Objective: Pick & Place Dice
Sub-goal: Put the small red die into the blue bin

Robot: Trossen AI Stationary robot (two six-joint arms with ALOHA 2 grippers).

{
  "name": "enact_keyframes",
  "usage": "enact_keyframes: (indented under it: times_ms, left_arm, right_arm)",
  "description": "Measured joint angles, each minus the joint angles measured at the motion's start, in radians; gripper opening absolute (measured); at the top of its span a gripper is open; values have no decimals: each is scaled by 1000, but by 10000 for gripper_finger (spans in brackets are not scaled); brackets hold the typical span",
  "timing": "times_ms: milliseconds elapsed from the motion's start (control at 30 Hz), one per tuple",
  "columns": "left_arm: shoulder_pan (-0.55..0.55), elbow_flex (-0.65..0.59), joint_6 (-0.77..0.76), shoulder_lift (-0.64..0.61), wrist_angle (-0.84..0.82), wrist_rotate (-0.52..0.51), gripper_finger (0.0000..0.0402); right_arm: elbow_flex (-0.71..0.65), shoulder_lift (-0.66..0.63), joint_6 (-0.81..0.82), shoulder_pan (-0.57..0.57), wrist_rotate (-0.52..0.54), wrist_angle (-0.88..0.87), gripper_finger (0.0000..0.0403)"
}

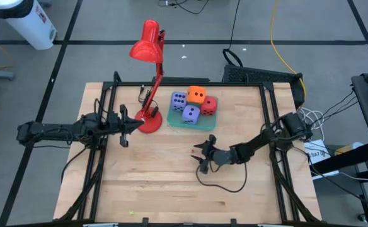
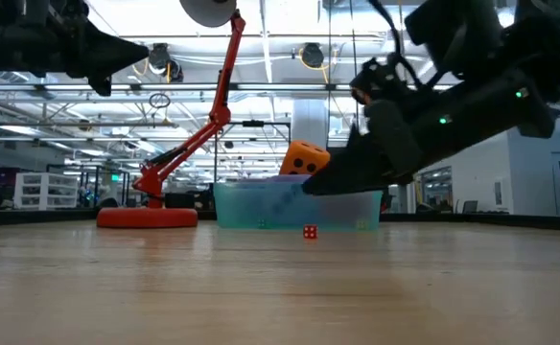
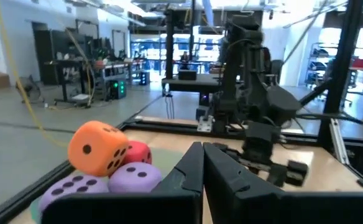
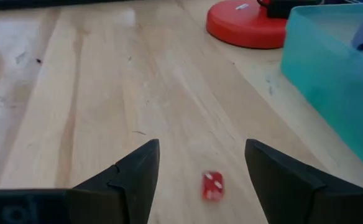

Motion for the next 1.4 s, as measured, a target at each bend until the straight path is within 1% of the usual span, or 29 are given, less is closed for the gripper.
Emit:
enact_keyframes:
  times_ms: [100, 200, 267, 333, 400, 500, 600, 700, 833, 933, 1100, 1200, 1300, 1400]
  left_arm:
    - [30, 0, -41, 1, -23, 3, 16]
    - [65, 0, -91, 1, -73, 3, 19]
    - [90, 0, -116, 1, -112, 2, 13]
    - [108, 0, -109, 0, -165, 8, 5]
    - [117, 0, -93, 2, -194, 28, 5]
    - [120, 0, -91, 5, -189, 29, 14]
    - [120, 0, -91, 4, -186, 29, 11]
    - [120, 0, -91, 5, -185, 28, 4]
    - [120, 0, -92, 4, -184, 28, 16]
    - [120, 0, -92, 4, -185, 28, 18]
    - [120, 0, -87, 4, -184, 27, 4]
    - [120, 0, -87, 4, -178, 15, 10]
    - [120, 0, -85, 5, -182, 5, 19]
    - [120, 0, -68, 4, -184, -22, 18]
  right_arm:
    - [51, 48, 3, -1, 45, -46, 228]
    - [75, 94, 31, -12, 36, -62, 228]
    - [83, 117, 63, -13, 39, -77, 228]
    - [84, 136, 74, -11, 40, -79, 228]
    - [84, 139, 88, -13, 41, -76, 228]
    - [85, 141, 91, -16, 43, -81, 228]
    - [85, 141, 86, -23, 39, -82, 220]
    - [86, 139, 94, -30, 20, -99, 203]
    - [86, 138, 109, -32, 17, -122, 171]
    - [86, 138, 116, -32, 15, -125, 139]
    - [86, 138, 116, -35, -2, -123, 77]
    - [86, 138, 116, -39, -12, -125, 43]
    - [86, 138, 90, -44, -38, -122, 42]
    - [85, 138, 70, -45, -55, -106, 44]
